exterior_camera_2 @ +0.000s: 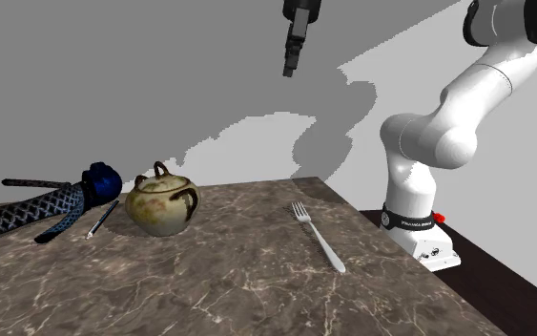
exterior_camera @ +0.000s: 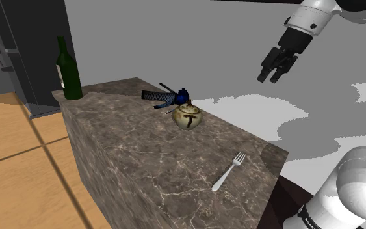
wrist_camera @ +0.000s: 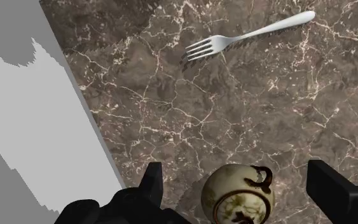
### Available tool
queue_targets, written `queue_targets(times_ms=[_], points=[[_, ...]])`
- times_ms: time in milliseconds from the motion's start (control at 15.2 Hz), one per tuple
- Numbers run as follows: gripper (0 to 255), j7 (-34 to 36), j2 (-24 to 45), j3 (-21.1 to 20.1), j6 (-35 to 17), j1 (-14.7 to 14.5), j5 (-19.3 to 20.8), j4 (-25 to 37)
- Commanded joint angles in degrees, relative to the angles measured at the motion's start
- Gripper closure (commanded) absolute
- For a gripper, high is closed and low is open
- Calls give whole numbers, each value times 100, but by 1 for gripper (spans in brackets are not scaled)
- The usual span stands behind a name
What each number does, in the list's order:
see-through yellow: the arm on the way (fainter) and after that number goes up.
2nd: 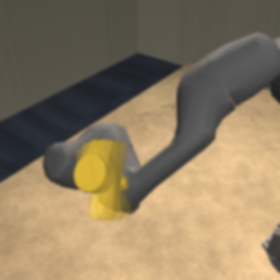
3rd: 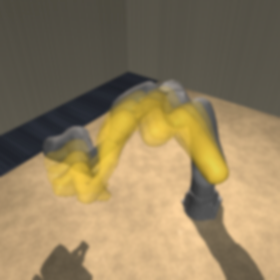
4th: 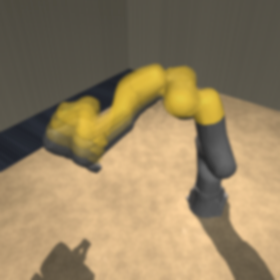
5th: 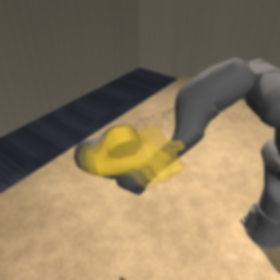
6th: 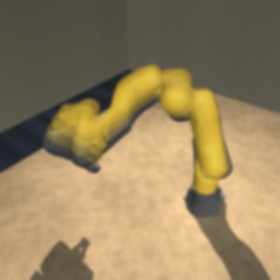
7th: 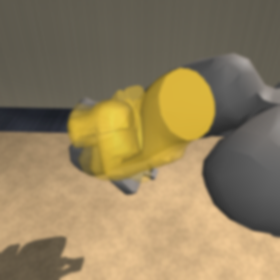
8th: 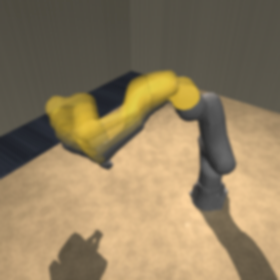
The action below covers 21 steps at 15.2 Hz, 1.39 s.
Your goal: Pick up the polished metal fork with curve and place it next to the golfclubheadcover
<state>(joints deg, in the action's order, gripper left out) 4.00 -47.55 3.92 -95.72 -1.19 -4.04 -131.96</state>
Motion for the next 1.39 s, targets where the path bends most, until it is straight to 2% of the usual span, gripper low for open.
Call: queue_targets(times_ms=[0,396,726,1056,1320], points=[[0,0,0,0,0,0,0,0],[0,1985,-518,-827,-713,648,-256,-1343],[0,3701,-729,-1646,-1232,1043,-660,-2220],[0,5471,-628,-2597,-1769,1326,-1242,-2853],[0,6919,-237,-3431,-2285,1529,-1783,-3163]])
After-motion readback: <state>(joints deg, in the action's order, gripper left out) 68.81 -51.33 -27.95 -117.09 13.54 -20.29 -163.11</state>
